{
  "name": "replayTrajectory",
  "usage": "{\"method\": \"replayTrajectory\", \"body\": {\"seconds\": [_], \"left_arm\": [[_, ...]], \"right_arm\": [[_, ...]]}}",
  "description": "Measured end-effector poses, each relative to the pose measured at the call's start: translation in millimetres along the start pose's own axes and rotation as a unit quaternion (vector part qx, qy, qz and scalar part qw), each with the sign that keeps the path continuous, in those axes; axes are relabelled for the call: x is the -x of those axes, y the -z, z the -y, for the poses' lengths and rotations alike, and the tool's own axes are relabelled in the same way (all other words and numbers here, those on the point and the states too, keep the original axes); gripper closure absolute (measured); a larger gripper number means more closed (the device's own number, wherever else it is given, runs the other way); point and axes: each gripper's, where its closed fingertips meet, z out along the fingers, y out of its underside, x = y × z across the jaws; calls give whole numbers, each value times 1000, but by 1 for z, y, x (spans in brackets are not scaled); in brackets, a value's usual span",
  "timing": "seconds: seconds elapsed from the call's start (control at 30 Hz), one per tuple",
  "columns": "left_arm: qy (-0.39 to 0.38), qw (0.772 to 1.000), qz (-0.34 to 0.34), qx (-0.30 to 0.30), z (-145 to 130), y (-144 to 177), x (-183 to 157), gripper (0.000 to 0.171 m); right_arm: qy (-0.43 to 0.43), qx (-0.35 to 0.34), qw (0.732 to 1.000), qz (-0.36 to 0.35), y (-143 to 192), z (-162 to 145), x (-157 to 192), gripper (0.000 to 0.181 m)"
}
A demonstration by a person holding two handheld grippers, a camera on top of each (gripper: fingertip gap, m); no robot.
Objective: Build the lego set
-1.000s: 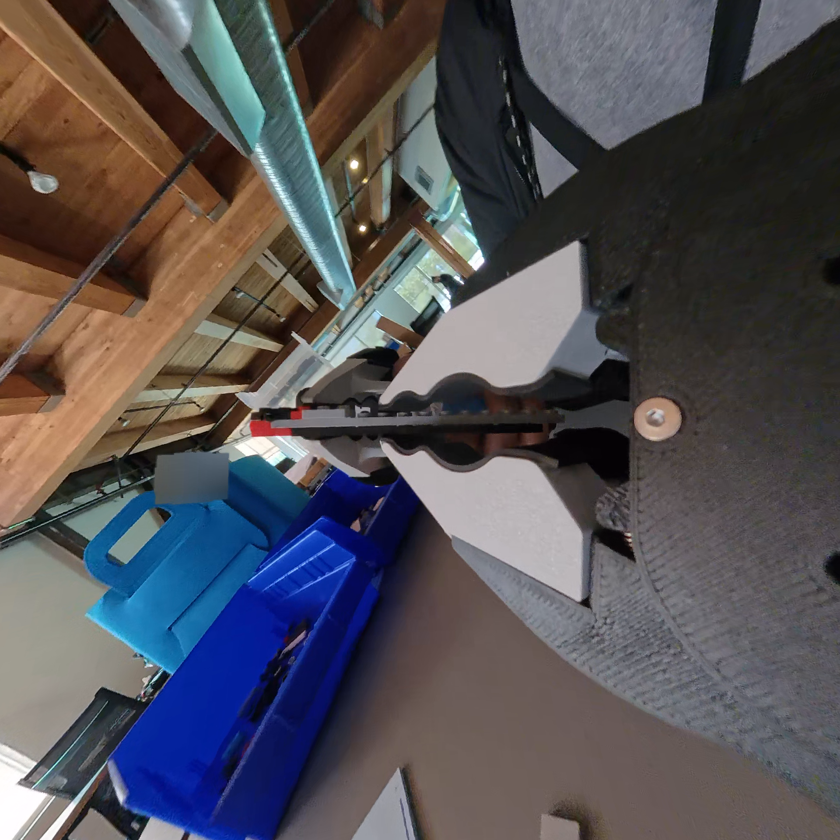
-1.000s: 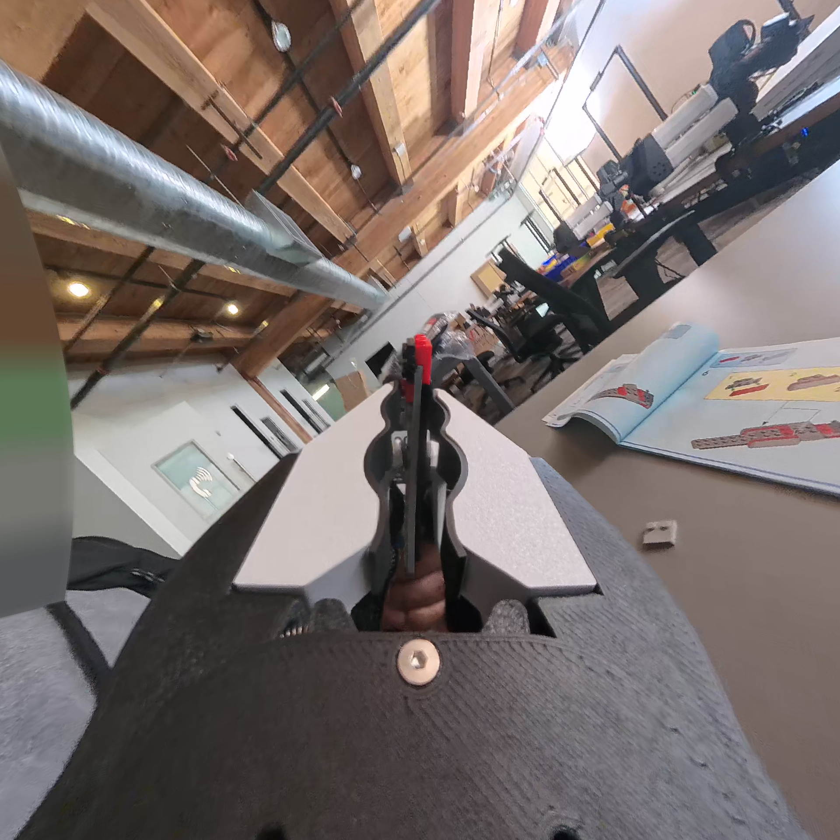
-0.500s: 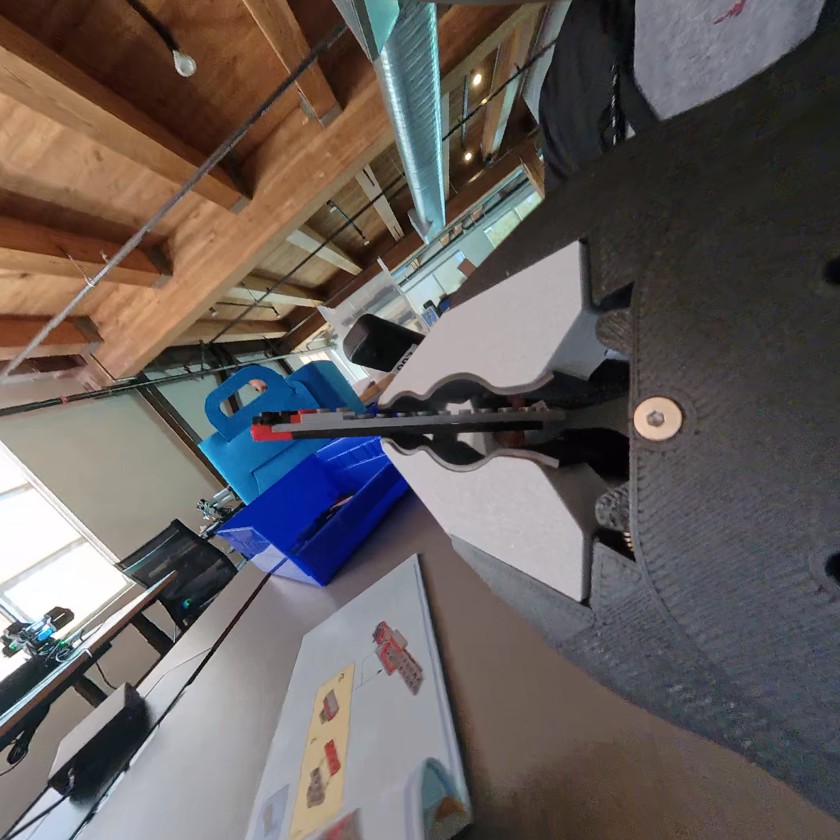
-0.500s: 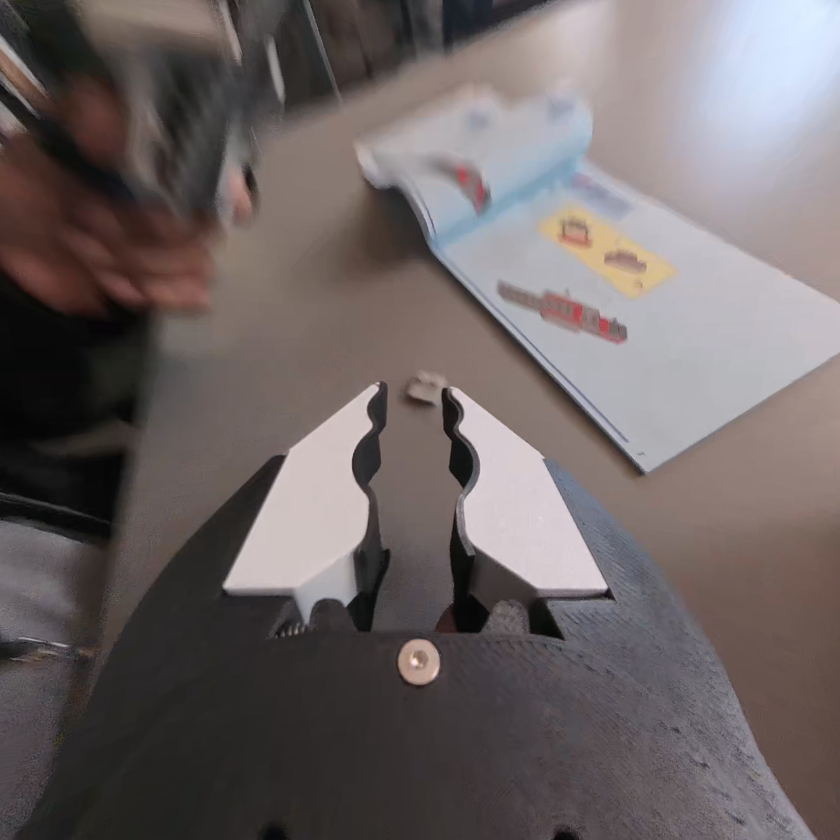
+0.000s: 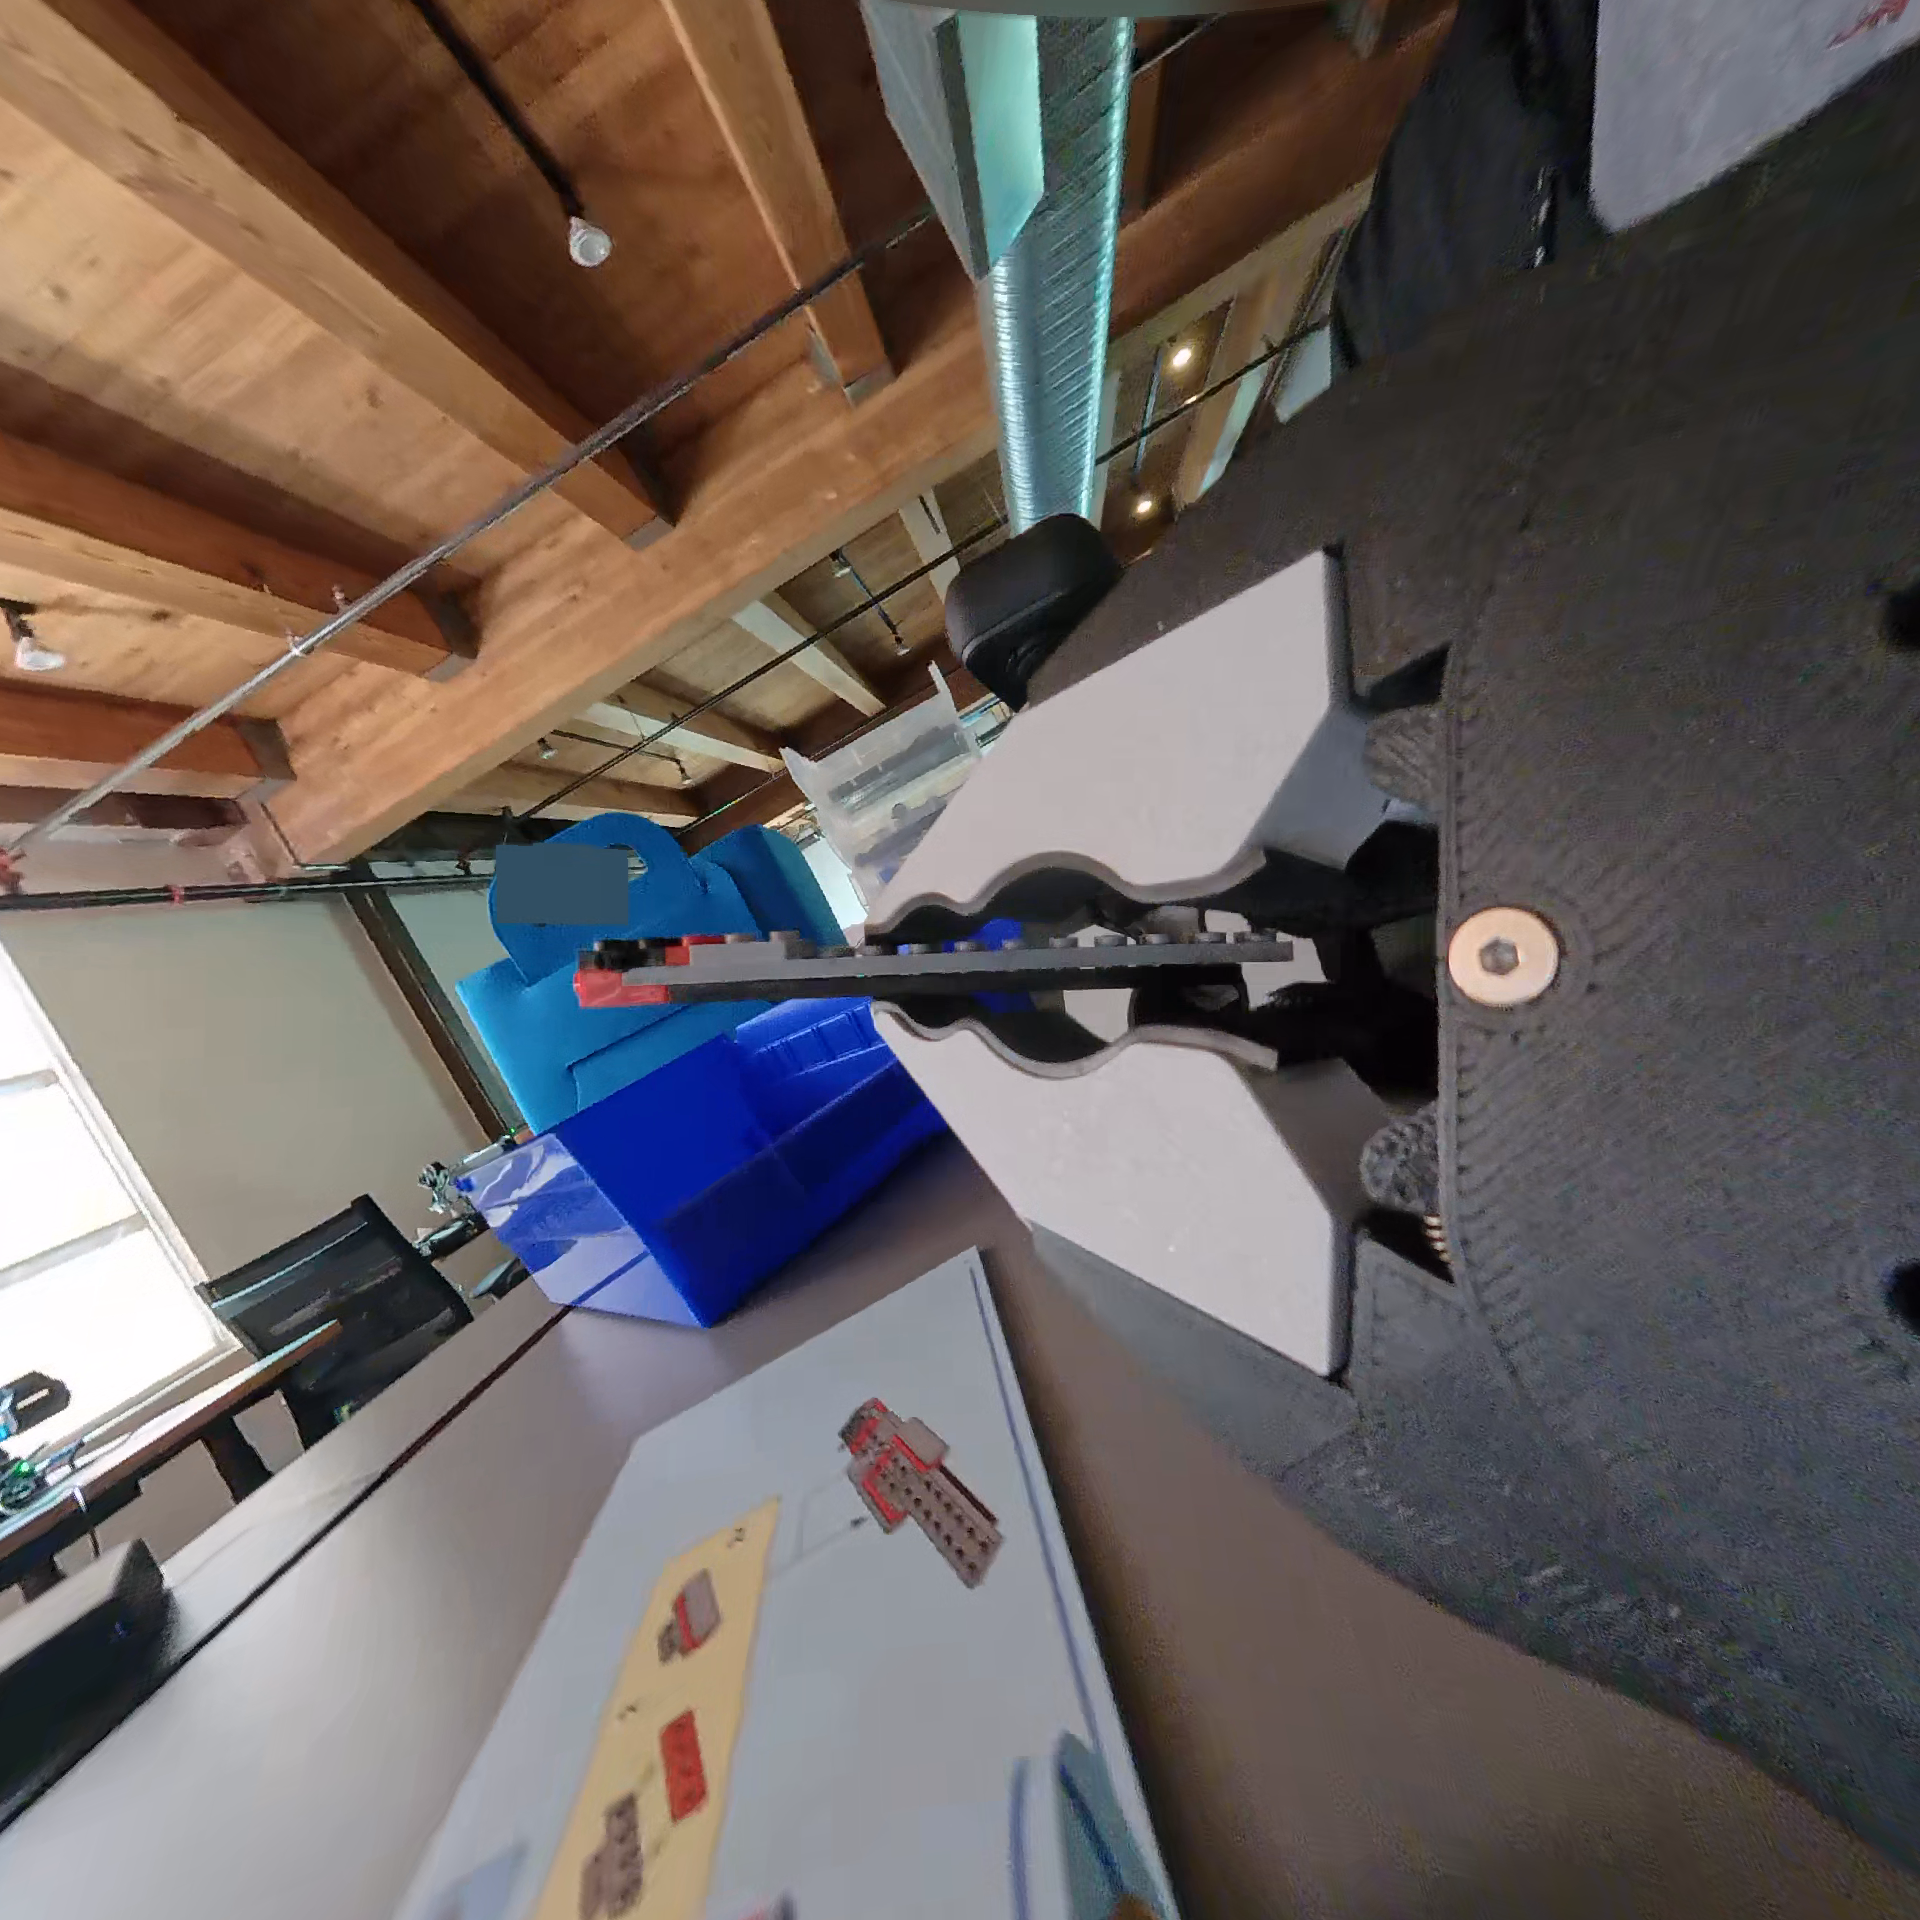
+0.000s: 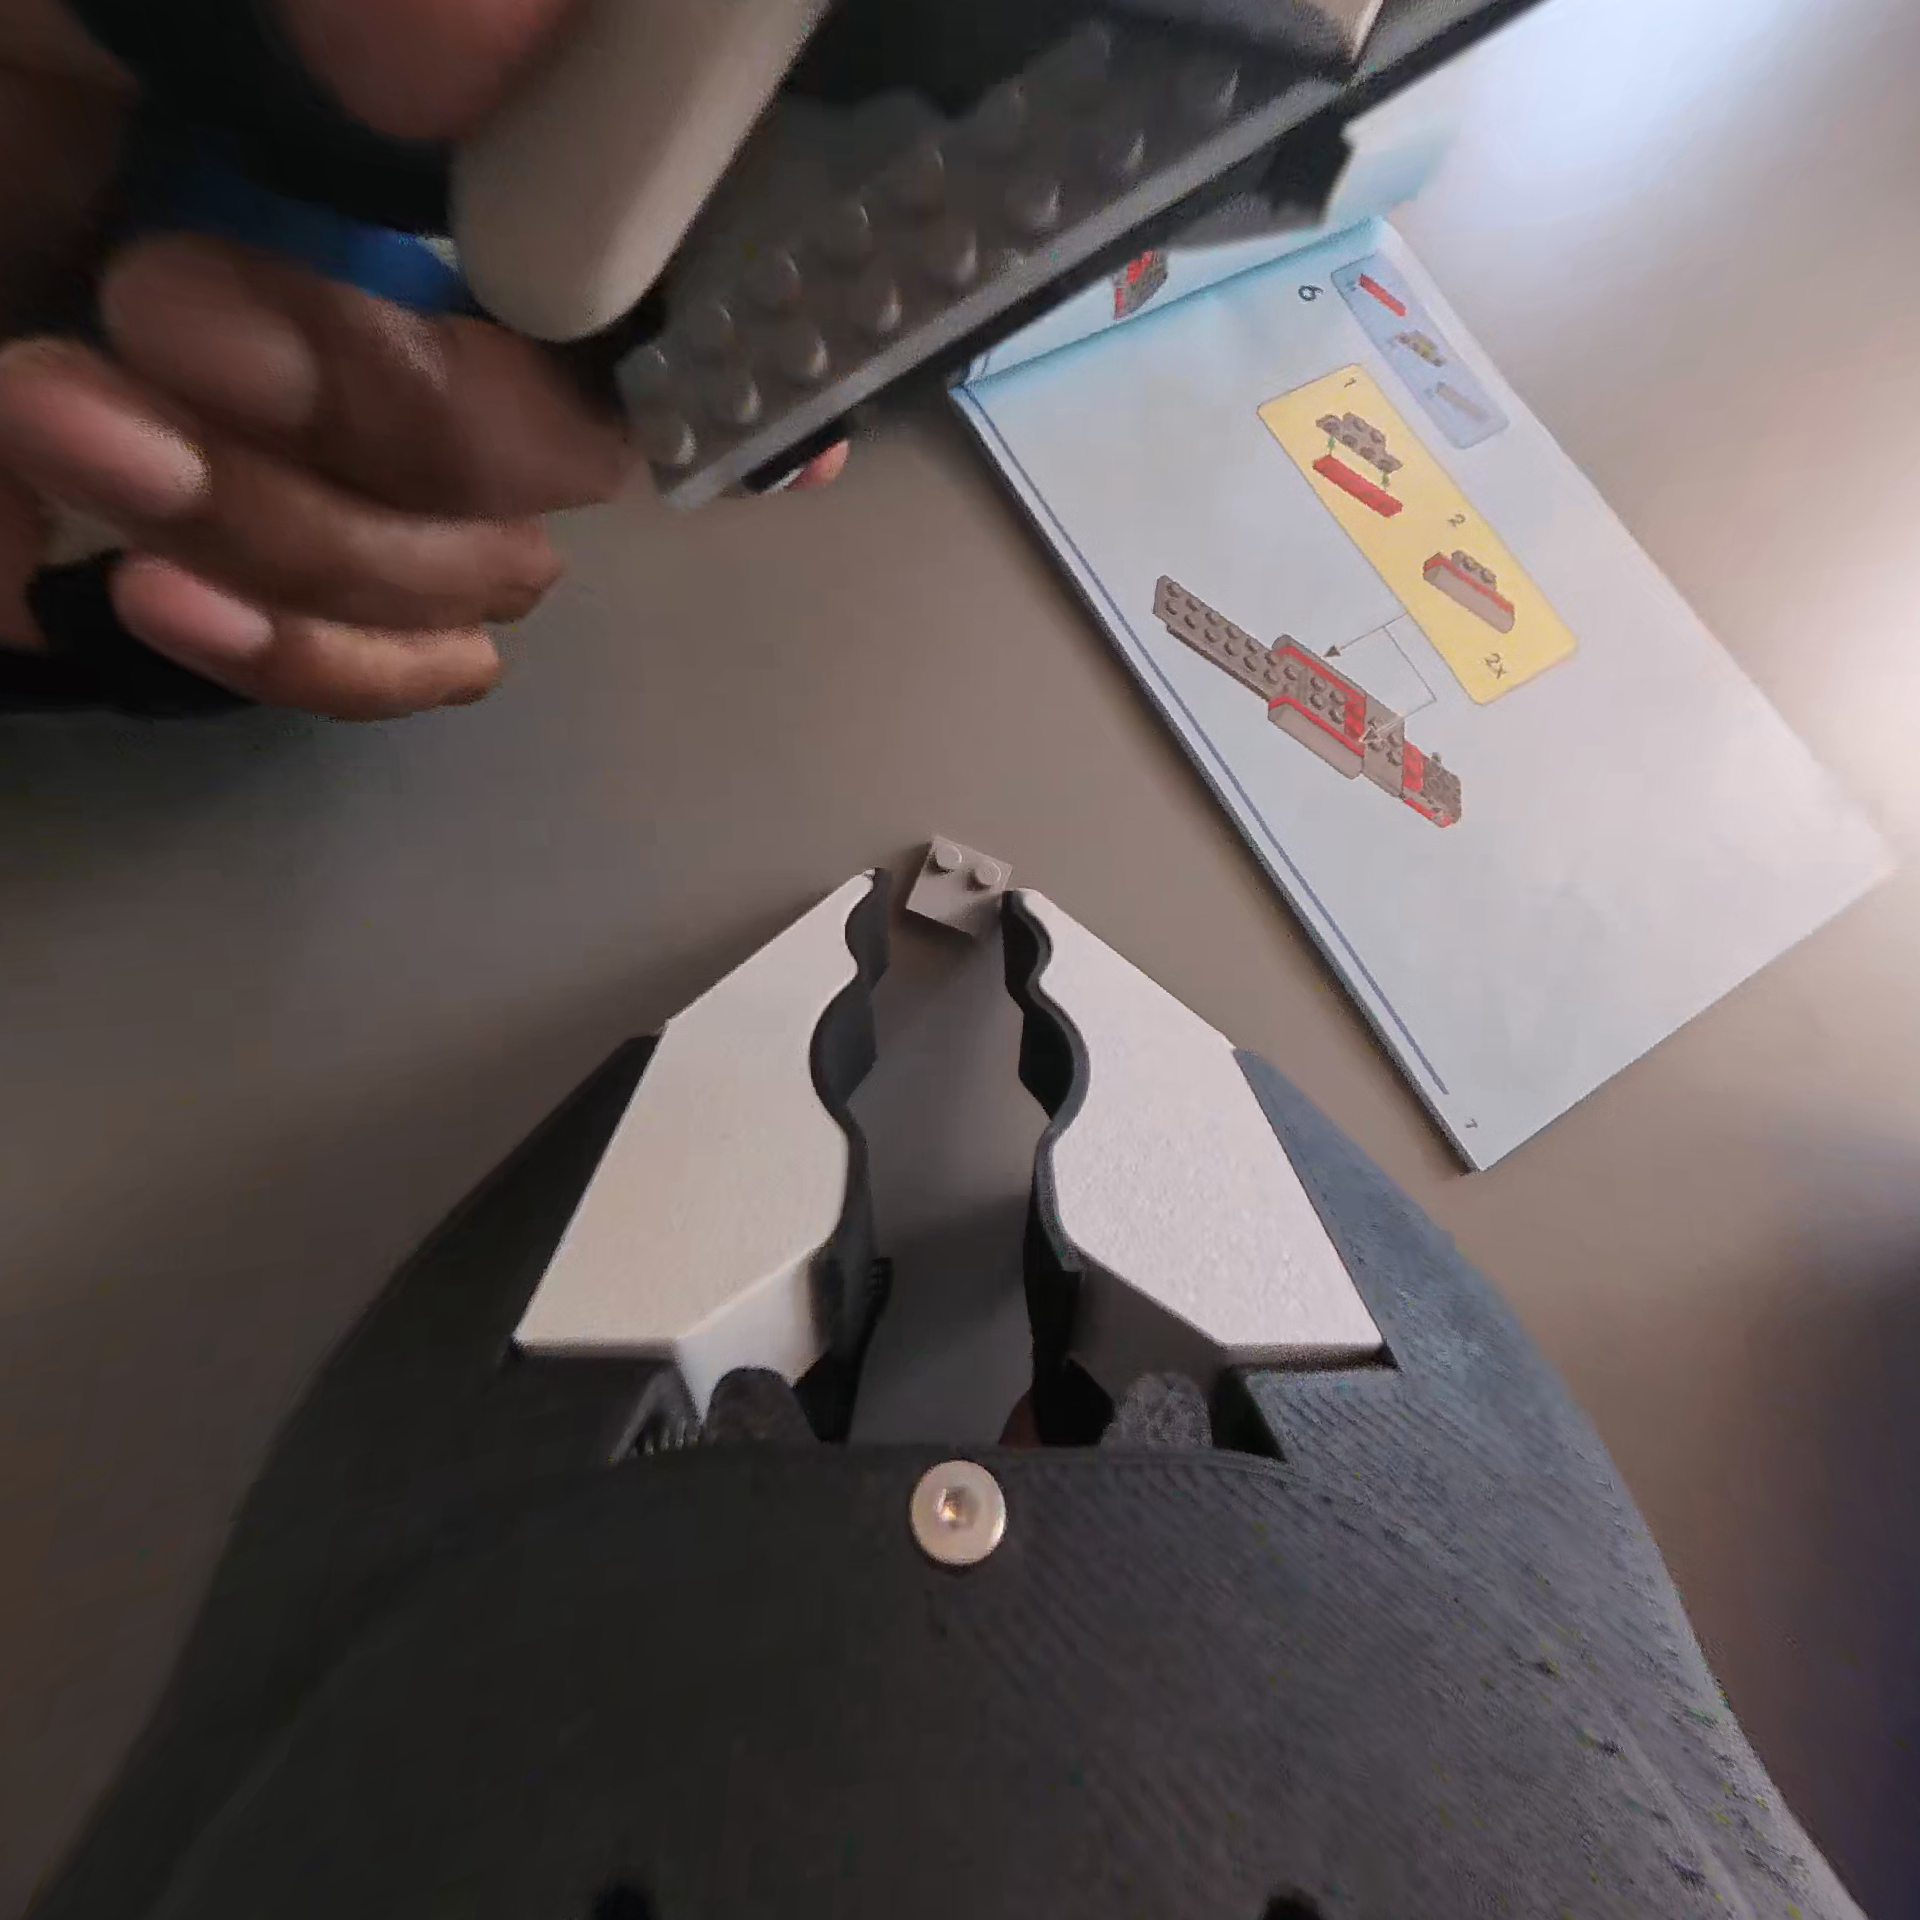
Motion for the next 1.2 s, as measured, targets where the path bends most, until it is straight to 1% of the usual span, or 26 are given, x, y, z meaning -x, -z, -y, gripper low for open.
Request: {"method": "replayTrajectory", "body": {"seconds": [0.03,0.1,0.2,0.27,0.33,0.4,0.47,0.6,0.7,0.83,0.97,1.2], "left_arm": [[3,1000,2,1,-1,2,1,165],[-2,1000,1,5,-2,4,-3,165],[-3,1000,9,21,-7,4,-3,165],[18,999,12,32,-15,3,1,165],[55,998,7,42,-23,1,3,165],[89,995,0,55,-33,-2,4,164],[105,992,0,71,-43,-6,4,165],[115,988,3,99,-60,-13,0,164],[138,985,0,106,-69,-18,0,165],[161,981,5,111,-80,-23,2,164],[168,979,4,118,-88,-27,0,164],[179,976,0,122,-92,-28,-1,164]], "right_arm": [[5,0,1000,0,0,0,0,161],[9,-2,1000,2,0,1,1,162],[23,-7,999,25,3,1,4,162],[32,-22,998,40,7,1,2,163],[48,-33,997,40,14,-1,-5,163],[65,-51,996,43,26,-2,-12,163],[67,-76,994,43,41,0,-20,163],[58,-144,987,46,75,18,-33,163],[71,-170,982,40,92,31,-35,163],[71,-168,982,41,99,35,-33,163],[83,-142,986,37,94,28,-33,163],[110,-114,987,31,91,23,-32,163]]}}
